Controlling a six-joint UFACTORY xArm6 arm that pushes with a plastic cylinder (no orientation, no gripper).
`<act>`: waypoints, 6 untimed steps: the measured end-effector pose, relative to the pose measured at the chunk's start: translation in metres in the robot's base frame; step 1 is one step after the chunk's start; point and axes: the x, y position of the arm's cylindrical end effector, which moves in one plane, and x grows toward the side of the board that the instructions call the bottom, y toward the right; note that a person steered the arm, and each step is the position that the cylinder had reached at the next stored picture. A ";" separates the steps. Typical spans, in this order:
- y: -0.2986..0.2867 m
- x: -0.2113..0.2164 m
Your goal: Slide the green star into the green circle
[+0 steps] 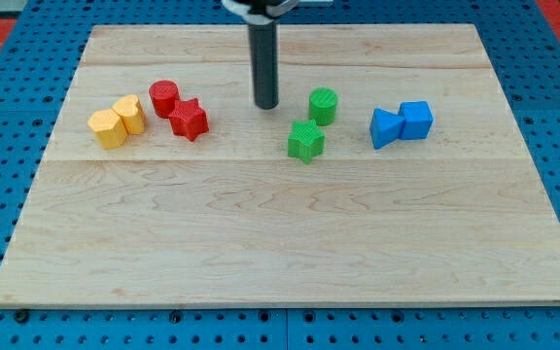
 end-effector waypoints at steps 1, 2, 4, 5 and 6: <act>0.111 0.003; 0.062 0.014; -0.006 0.079; 0.043 0.099; 0.087 0.070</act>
